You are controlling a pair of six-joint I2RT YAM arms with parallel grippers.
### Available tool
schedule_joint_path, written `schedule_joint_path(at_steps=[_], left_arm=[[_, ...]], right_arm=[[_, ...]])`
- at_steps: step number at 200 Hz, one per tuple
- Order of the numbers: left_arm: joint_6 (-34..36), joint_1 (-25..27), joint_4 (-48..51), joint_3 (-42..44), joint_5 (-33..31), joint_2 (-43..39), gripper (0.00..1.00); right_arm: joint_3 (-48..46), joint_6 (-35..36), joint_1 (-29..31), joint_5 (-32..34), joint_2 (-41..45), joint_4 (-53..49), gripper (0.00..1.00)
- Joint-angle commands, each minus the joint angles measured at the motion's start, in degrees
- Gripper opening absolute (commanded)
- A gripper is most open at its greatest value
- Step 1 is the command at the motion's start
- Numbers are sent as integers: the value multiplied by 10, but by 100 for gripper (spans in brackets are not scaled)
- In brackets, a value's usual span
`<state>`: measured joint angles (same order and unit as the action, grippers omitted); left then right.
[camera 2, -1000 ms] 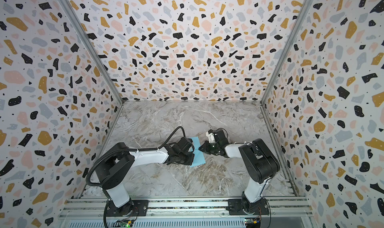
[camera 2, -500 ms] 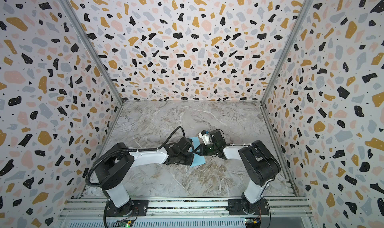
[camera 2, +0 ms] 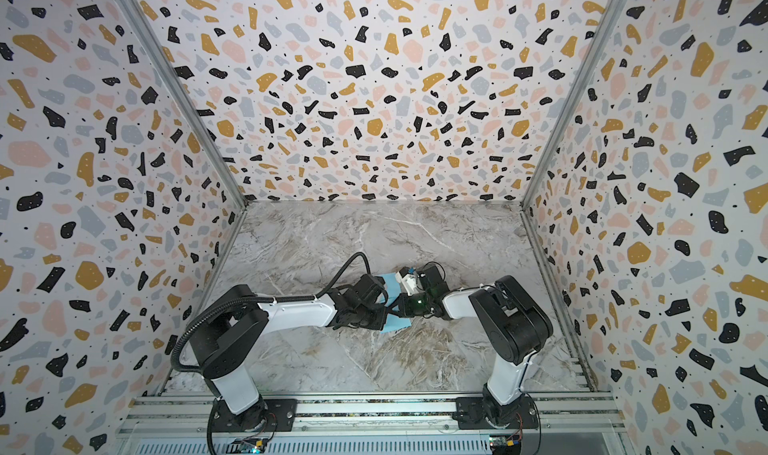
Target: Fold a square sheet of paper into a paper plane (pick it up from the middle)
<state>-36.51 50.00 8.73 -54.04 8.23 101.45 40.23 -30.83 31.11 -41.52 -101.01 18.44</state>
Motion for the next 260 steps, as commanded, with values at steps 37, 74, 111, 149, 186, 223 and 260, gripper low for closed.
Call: schedule_joint_path(at_steps=[37, 74, 111, 149, 186, 223, 260], left_arm=[[7, 7, 40, 20, -4, 13, 0], [8, 7, 42, 22, -3, 12, 0], [13, 8, 45, 22, -4, 11, 0], [13, 8, 46, 19, -4, 10, 0], [11, 8, 45, 18, -4, 11, 0], [11, 8, 45, 15, -3, 13, 0], [14, 8, 49, 13, -5, 12, 0]], right_arm=[[0, 48, -5, 39, -16, -43, 7], [19, 111, -30, 107, -15, -80, 8], [33, 121, -88, 111, -26, -74, 8], [48, 113, -114, 90, 9, -77, 8], [24, 102, -96, 56, 77, -67, 9], [12, 88, -44, 45, 56, -65, 9], [20, 80, -7, 33, 10, -51, 8]])
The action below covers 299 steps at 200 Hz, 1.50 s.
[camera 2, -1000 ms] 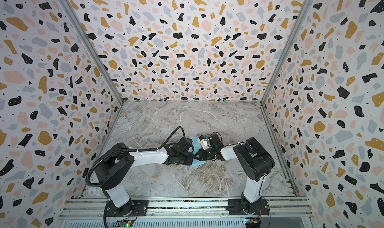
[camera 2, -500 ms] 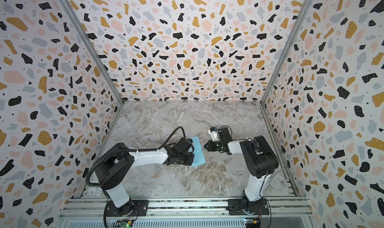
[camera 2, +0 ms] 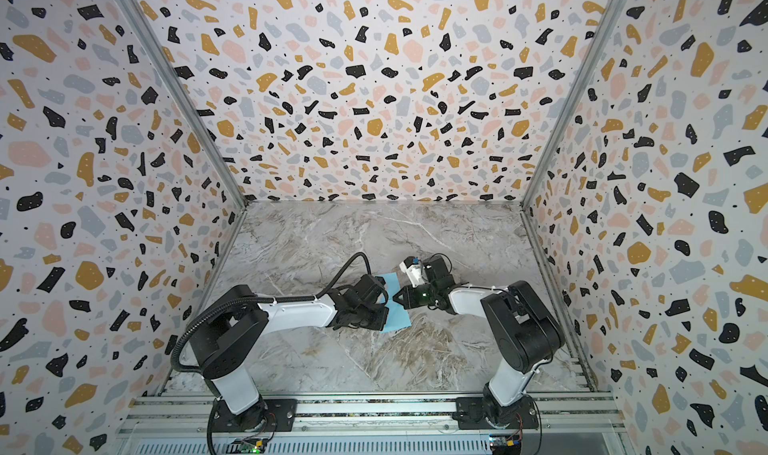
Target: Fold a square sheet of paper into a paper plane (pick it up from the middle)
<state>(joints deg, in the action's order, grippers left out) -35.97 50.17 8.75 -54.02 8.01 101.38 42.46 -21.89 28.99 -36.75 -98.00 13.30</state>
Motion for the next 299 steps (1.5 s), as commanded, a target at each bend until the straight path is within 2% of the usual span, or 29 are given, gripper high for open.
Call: schedule_joint_path(at_steps=[1, 31, 72, 92, 121, 145, 182, 242, 299], left_arm=[[8, 6, 49, 13, -2, 13, 0], [8, 6, 49, 16, -3, 12, 0], [8, 7, 47, 16, -1, 13, 0], [9, 7, 48, 15, 0, 13, 0], [11, 7, 52, 11, 0, 15, 0], [11, 8, 53, 8, 0, 16, 0], [12, 9, 57, 1, -2, 17, 0], [33, 11, 88, -32, -7, 21, 0], [60, 12, 120, -111, -19, 37, 0]], right_arm=[[-2, -10, 15, -14, -21, 1, 8], [-5, -10, -1, 6, -42, 0, 7], [-12, -34, -86, 26, -62, 19, 6], [0, -28, -103, 28, -55, 2, 6], [-15, -27, -93, -3, 3, 12, 6], [-27, -24, -56, -17, 29, 9, 6], [-14, -31, -19, -21, -7, 11, 6], [12, -28, -26, 23, -55, -31, 5], [1, -33, -28, 32, -63, -43, 5]])
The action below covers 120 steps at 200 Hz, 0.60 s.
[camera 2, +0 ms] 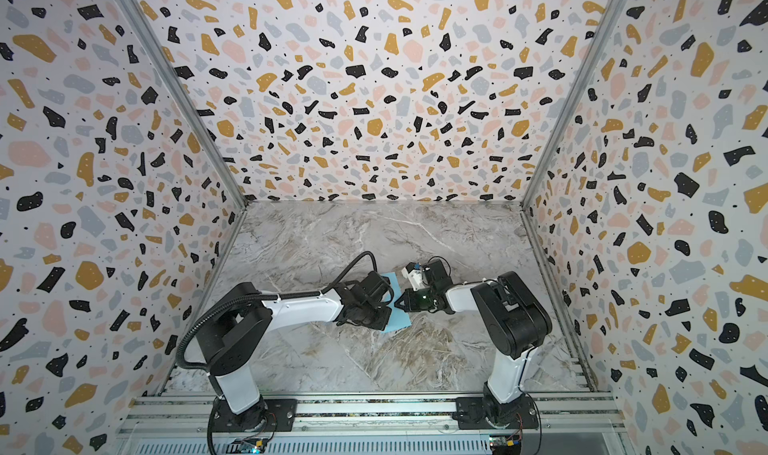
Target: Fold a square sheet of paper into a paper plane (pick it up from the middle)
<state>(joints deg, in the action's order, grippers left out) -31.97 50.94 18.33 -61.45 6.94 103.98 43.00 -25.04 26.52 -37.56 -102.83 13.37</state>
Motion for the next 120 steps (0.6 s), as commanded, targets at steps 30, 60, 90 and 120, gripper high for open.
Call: schedule_joint_path(at_steps=[30, 60, 90, 120], left_arm=[[16, 3, 20, -62, -15, 36, 0], [15, 4, 21, -69, -27, 52, 0], [14, 5, 28, -54, -39, 54, 0], [10, 12, 35, -26, -44, 38, 0]], right_arm=[[-8, -9, -3, 38, -22, -42, 5], [-13, -15, -3, 37, -23, -39, 5], [-16, -17, -4, 37, -26, -38, 5], [-16, -19, -3, 40, -29, -37, 5]])
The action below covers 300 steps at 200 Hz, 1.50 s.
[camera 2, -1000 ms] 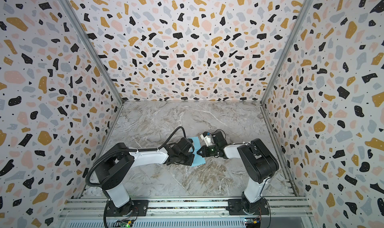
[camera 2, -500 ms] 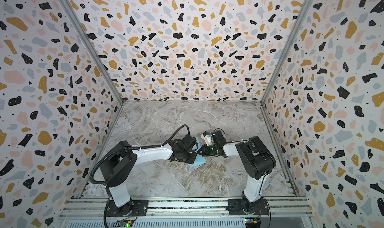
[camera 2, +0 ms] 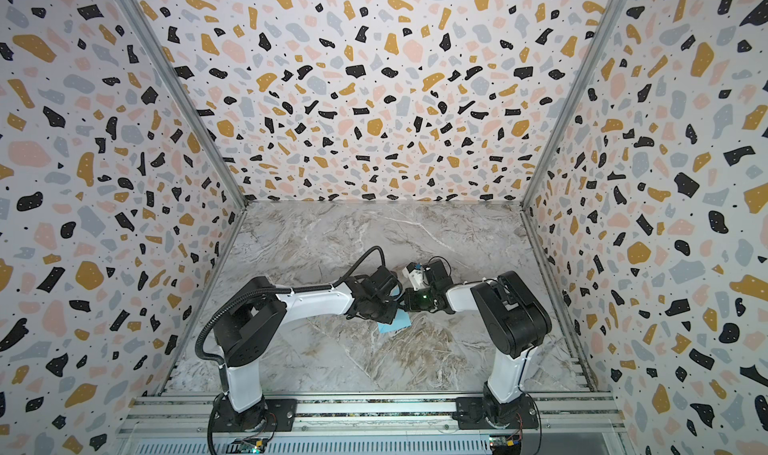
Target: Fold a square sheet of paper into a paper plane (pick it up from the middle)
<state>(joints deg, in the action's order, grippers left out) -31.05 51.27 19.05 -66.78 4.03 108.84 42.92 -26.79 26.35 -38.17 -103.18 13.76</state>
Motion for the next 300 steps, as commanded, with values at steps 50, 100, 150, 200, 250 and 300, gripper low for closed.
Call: schedule_joint_path(at_steps=[50, 100, 150, 200, 250, 300], left_arm=[[-9, 38, 39, 56, -29, -32, 0], [-18, 50, 48, 86, -38, -52, 0], [-26, 50, 56, 99, -42, -74, 0], [-17, 50, 79, 81, -36, -95, 0], [-36, 50, 49, 56, -39, -118, 0], [-56, 46, 6, 55, -52, -100, 0]], right_arm=[[-16, -9, -4, 50, -34, -42, 5], [-16, -12, -7, 50, -37, -41, 5], [-16, -13, -8, 50, -40, -41, 5], [-14, -13, -7, 54, -40, -48, 5], [-21, -30, -7, 42, -29, -40, 5], [-76, -134, 0, 33, 30, 6, 6]])
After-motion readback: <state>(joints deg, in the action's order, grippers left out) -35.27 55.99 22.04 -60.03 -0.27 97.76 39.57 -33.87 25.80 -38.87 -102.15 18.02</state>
